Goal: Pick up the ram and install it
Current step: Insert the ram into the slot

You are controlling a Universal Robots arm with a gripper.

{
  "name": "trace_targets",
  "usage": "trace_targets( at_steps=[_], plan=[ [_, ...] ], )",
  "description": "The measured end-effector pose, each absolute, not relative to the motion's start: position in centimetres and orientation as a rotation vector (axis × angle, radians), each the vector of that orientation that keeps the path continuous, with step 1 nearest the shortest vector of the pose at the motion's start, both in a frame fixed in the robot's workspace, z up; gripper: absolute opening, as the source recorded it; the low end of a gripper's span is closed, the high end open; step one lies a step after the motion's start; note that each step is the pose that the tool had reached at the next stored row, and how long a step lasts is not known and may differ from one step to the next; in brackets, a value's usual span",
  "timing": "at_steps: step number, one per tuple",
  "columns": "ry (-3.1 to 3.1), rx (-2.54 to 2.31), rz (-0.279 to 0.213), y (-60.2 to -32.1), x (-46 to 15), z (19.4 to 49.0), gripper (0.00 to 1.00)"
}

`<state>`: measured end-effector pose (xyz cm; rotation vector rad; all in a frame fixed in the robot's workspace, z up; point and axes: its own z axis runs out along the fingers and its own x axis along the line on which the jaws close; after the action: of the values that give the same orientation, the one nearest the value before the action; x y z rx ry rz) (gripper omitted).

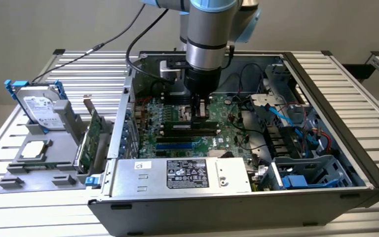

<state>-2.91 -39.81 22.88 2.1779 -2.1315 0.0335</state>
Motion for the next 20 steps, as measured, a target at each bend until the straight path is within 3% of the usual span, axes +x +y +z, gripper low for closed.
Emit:
trace_targets(
  at_steps=[20],
  plan=[
    [-2.098, 2.198, 0.048, -39.53, -3.07, 22.32, 0.14]
  ],
)
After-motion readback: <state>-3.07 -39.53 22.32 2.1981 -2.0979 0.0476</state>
